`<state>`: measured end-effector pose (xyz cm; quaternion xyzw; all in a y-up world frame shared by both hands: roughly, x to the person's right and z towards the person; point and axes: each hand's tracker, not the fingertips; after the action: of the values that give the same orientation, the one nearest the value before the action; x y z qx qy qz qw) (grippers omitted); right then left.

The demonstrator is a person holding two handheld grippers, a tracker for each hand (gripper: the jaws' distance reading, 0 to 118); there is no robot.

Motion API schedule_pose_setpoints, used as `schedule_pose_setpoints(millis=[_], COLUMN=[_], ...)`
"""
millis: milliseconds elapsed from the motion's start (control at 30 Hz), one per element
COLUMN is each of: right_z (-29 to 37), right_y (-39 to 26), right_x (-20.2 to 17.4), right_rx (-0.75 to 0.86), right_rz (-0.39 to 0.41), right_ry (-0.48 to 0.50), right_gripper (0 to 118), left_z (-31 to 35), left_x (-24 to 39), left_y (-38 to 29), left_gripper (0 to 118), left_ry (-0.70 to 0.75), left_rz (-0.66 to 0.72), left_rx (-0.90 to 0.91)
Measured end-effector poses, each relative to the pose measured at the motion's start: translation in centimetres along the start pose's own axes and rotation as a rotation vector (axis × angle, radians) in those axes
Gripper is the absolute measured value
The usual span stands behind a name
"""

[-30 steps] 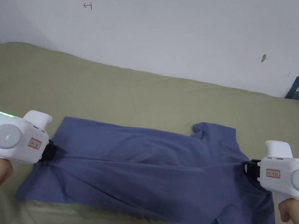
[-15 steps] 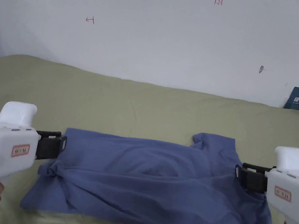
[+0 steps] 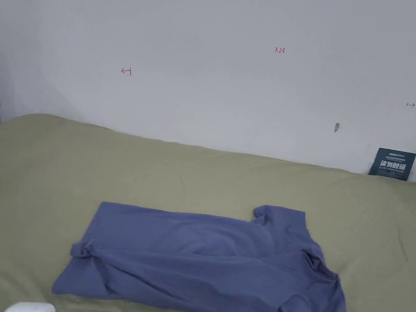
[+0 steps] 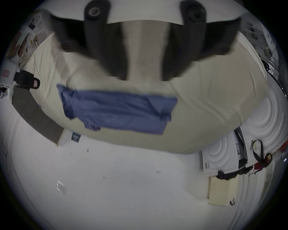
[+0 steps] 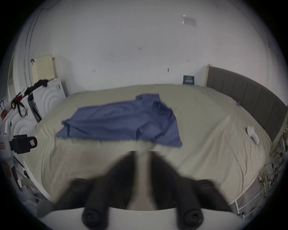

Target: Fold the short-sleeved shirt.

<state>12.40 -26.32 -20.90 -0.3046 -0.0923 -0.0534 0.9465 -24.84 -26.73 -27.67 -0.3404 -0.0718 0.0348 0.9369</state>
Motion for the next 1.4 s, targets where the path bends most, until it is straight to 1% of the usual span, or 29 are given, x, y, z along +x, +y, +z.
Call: schedule_pose_setpoints(millis=[33,67,133,233,300,367,500,533,567,600,633,667,733,767,800,833,967,1000,1033,1067,1100,1133,1167,1200,1267,1300,1333,1367,1400], right_z=[0.2,0.5,1.0,1.1,1.1,1.2,0.8,0.6,0.3,0.2,0.0,-0.3,-0.8,-1.1,-1.4,-1.8,-3.8,-4.4,-4.8,-5.2,-5.5,-5.7,-5.9,-6.2,-7.1,-7.7,-8.3,-9.2,-10.3], right_y=[-0.8,-1.3,-2.3,-2.7,-2.5,-1.9,-0.4,0.0,0.4,0.7,1.1,1.3,1.8,2.0,2.2,2.4,2.6,2.6,2.6,2.5,2.5,2.4,2.3,2.3,2.4,2.4,2.4,2.5,2.7], right_x=[-0.4,-0.5,-0.7,-1.2,-1.1,-0.5,0.7,1.1,1.4,1.7,2.0,2.2,2.4,2.7,2.8,2.8,3.2,3.2,3.2,3.2,3.1,3.1,3.3,3.4,4.0,4.7,5.5,6.4,7.2], right_rx=[0.001,-0.001,-0.006,-0.025,-0.027,-0.013,0.009,0.014,0.016,0.018,0.018,0.019,0.024,0.026,0.025,0.024,0.012,0.002,-0.007,-0.014,-0.018,-0.02,-0.023,-0.028,-0.047,-0.052,-0.052,-0.058,-0.077], right_rz=[-0.001,-0.001,-0.02,0.002,-0.012,-0.032,-0.047,-0.058,-0.067,-0.076,-0.079,-0.079,-0.075,-0.073,-0.07,-0.069,-0.076,-0.071,-0.068,-0.066,-0.066,-0.068,-0.069,-0.064,-0.063,-0.071,-0.101,-0.143,-0.177], right_ry=[-0.032,-0.028,0.014,0.026,0.04,0.056,0.043,0.043,0.044,0.045,0.046,0.047,0.037,0.035,0.033,0.031,0.025,0.021,0.021,0.021,0.022,0.024,0.024,0.024,0.02,0.016,0.014,0.004,0.003], right_gripper=[2,1,1,1,1,1,1,1,1,1,1,1,1,1,1,1,1,1,1,1,1,1,1,1,2,2,4,13,47], left_z=[0.4,1.3,2.2,1.5,0.7,-0.6,-5.0,-6.5,-7.9,-9.7,-11.1,-12.9,-15.9,-17.3,-18.3,-19.3,-21.9,-21.9,-22.2,-22.1,-21.9,-21.8,-21.6,-21.6,-21.6,-21.7,-21.7,-21.7,-21.2], left_x=[0.3,0.8,1.0,0.7,0.0,-1.0,-3.8,-4.4,-5.0,-5.5,-5.8,-6.2,-6.6,-7.1,-7.0,-7.0,-6.1,-5.6,-5.3,-5.0,-4.9,-5.0,-5.0,-5.0,-5.0,-5.2,-5.4,-5.7,-5.4], left_y=[-1.0,-1.7,-3.0,-3.6,-3.0,-1.4,2.9,3.9,4.7,5.6,6.4,7.2,8.3,8.8,9.2,9.4,9.2,8.9,8.9,9.1,9.3,9.2,9.3,9.5,9.3,9.5,9.5,9.6,9.3], left_gripper=[0,0,0,0,0,0,1,7,21,54,77,82,82,82,82,82,82,79,69,41,4,4,4,4,4,4,4,4,4], left_ry=[0.002,0.023,0.007,-0.007,-0.024,-0.019,0.026,0.04,0.04,0.037,0.052,0.037,0.016,-0.006,0.041,0.056,0.023,0.032,0.042,0.054,0.024,-0.01,0.005,-0.016,0.003,-0.006,-0.012,-0.016,-0.02], left_rz=[-0.021,-0.024,-0.028,-0.03,-0.003,0.034,0.101,0.121,0.125,0.142,0.155,0.157,0.163,0.188,0.195,0.175,0.153,0.144,0.115,0.071,0.024,0.017,0.047,0.041,0.009,0.007,0.014,0.018,0.026], left_rx=[-0.015,0.002,-0.002,-0.039,-0.047,-0.015,-0.011,-0.031,-0.041,-0.066,-0.112,-0.127,-0.128,-0.169,-0.189,-0.191,-0.222,-0.229,-0.238,-0.225,-0.194,-0.188,-0.183,-0.188,-0.182,-0.195,-0.195,-0.193,-0.198])
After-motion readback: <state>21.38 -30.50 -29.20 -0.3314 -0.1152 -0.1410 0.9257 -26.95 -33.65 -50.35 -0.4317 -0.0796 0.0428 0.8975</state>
